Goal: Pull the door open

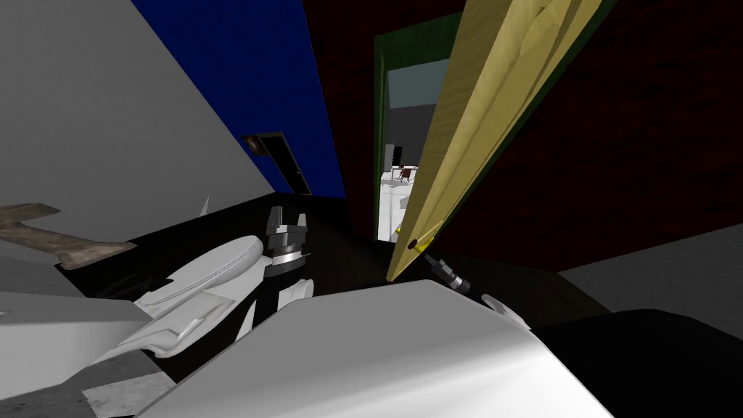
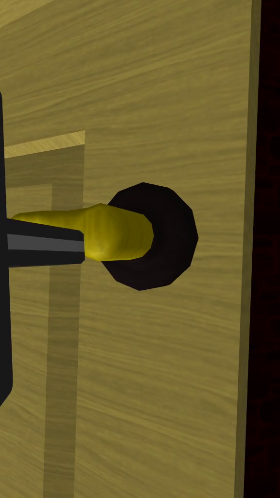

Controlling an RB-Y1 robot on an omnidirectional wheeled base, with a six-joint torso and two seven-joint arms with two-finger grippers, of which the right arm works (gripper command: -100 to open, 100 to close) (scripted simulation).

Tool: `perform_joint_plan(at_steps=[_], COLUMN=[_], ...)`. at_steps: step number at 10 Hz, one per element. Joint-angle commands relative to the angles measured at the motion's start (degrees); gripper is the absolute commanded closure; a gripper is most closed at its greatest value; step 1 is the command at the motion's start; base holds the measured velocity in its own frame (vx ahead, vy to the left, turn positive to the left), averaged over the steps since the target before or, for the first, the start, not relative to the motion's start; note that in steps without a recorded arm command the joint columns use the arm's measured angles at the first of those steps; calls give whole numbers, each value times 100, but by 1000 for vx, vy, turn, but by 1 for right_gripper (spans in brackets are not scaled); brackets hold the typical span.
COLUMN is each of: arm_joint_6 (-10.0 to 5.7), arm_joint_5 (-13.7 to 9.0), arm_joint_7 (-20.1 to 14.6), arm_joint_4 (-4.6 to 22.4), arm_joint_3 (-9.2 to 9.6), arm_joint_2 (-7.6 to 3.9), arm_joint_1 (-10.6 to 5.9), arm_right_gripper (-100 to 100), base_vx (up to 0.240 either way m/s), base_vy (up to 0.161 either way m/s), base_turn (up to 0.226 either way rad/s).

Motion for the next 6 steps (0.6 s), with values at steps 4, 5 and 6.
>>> perform_joint_plan(at_steps=[4, 5, 6], arm_joint_6=[-448, -558, -667], arm_joint_5=[54, 68, 81], arm_joint_7=[-28, -35, -41], arm_joint_4=[500, 622, 742], arm_joint_3=[100, 126, 151], arm_joint_2=[-1, 0, 1], arm_joint_1=[-134, -166, -199], arm_right_gripper=[-100, -100, -100], base_vx=[21, 7, -5], base_vy=[29, 17, 7], base_turn=[-90, -68, -56])
